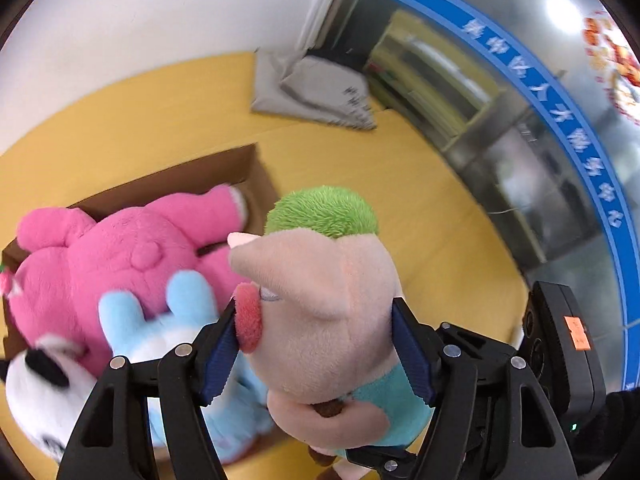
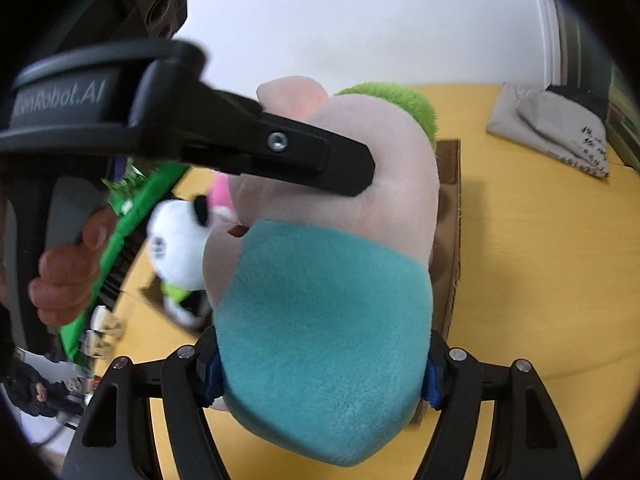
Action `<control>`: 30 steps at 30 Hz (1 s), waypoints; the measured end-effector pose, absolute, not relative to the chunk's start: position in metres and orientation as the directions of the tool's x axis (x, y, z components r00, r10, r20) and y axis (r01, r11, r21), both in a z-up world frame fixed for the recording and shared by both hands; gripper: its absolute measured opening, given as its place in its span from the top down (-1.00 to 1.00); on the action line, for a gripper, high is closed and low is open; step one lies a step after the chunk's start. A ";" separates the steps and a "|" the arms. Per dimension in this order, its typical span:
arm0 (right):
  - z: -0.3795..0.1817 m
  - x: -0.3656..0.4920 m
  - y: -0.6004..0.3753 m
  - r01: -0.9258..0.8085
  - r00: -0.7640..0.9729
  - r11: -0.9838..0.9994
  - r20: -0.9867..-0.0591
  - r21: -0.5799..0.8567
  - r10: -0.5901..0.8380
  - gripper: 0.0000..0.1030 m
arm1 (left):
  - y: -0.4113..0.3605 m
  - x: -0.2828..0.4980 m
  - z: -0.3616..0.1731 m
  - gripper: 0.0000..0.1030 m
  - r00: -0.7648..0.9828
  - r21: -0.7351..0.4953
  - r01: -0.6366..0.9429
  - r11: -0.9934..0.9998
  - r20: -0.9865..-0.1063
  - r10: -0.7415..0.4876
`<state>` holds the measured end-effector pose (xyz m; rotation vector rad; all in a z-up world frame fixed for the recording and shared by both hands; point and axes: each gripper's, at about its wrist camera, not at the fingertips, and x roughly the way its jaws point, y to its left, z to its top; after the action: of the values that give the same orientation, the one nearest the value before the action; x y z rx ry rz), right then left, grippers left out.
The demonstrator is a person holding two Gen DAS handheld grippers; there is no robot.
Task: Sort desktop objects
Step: 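Lower the pig into the box beside the blue elephant and open both grippers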
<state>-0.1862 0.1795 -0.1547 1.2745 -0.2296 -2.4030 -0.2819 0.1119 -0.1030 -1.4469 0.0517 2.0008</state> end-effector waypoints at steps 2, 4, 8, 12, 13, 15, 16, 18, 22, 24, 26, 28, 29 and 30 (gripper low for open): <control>-0.186 -0.202 0.177 0.252 -0.448 -0.909 -0.793 0.331 -0.412 -0.42 | 0.112 -0.306 -0.136 -0.46 -0.124 -0.346 -0.508 -0.789 -0.877 0.465; -0.209 -0.210 0.177 0.228 -0.396 -0.918 -0.831 0.324 -0.391 -0.44 | 0.115 -0.316 -0.170 -0.46 -0.067 -0.359 -0.493 -0.793 -0.892 0.446; -0.225 -0.207 0.174 0.227 -0.370 -0.940 -0.870 0.254 -0.325 -0.52 | 0.121 -0.320 -0.209 -0.47 -0.017 -0.368 -0.484 -0.794 -0.903 0.429; -0.222 -0.211 0.171 0.207 -0.348 -0.951 -0.891 0.231 -0.292 -0.53 | 0.121 -0.321 -0.219 -0.52 -0.037 -0.367 -0.490 -0.791 -0.897 0.440; -0.218 -0.211 0.170 0.205 -0.339 -0.953 -0.898 0.221 -0.281 -0.53 | 0.121 -0.321 -0.219 -0.52 -0.037 -0.366 -0.495 -0.788 -0.897 0.440; -0.211 -0.210 0.169 0.205 -0.329 -0.960 -0.910 0.193 -0.253 -0.55 | 0.120 -0.323 -0.220 -0.52 -0.039 -0.366 -0.500 -0.785 -0.896 0.442; -0.203 -0.207 0.168 0.213 -0.349 -0.963 -0.908 0.166 -0.233 -0.55 | 0.119 -0.324 -0.220 -0.52 -0.040 -0.369 -0.497 -0.785 -0.895 0.445; -0.182 -0.200 0.171 0.222 -0.411 -0.964 -0.883 0.147 -0.229 -0.55 | 0.120 -0.320 -0.219 -0.53 -0.044 -0.355 -0.503 -0.788 -0.900 0.434; -0.158 -0.207 0.170 0.248 -0.443 -0.947 -0.846 0.204 -0.298 -0.55 | 0.129 -0.314 -0.220 -0.61 -0.064 -0.303 -0.530 -0.792 -0.917 0.393; -0.174 -0.210 0.163 0.258 -0.387 -0.945 -0.875 0.201 -0.292 -0.50 | 0.126 -0.315 -0.218 -0.61 -0.057 -0.317 -0.519 -0.793 -0.913 0.403; -0.196 -0.214 0.160 0.249 -0.344 -0.954 -0.906 0.166 -0.247 -0.48 | 0.119 -0.313 -0.211 -0.60 -0.068 -0.309 -0.519 -0.797 -0.914 0.399; -0.204 -0.217 0.161 0.249 -0.344 -0.960 -0.915 0.128 -0.211 -0.49 | 0.108 -0.308 -0.199 -0.48 -0.093 -0.290 -0.522 -0.802 -0.916 0.391; -0.207 -0.217 0.161 0.252 -0.343 -0.961 -0.918 0.114 -0.199 -0.49 | 0.096 -0.305 -0.190 -0.43 -0.115 -0.286 -0.521 -0.804 -0.910 0.398; -0.207 -0.217 0.160 0.259 -0.339 -0.960 -0.921 0.106 -0.192 -0.49 | 0.083 -0.301 -0.181 -0.43 -0.135 -0.285 -0.517 -0.807 -0.904 0.406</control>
<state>-0.2170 0.1598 -0.2072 1.6144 0.0857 -2.3651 -0.3013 0.0832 -0.1811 -1.5382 0.1269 1.9889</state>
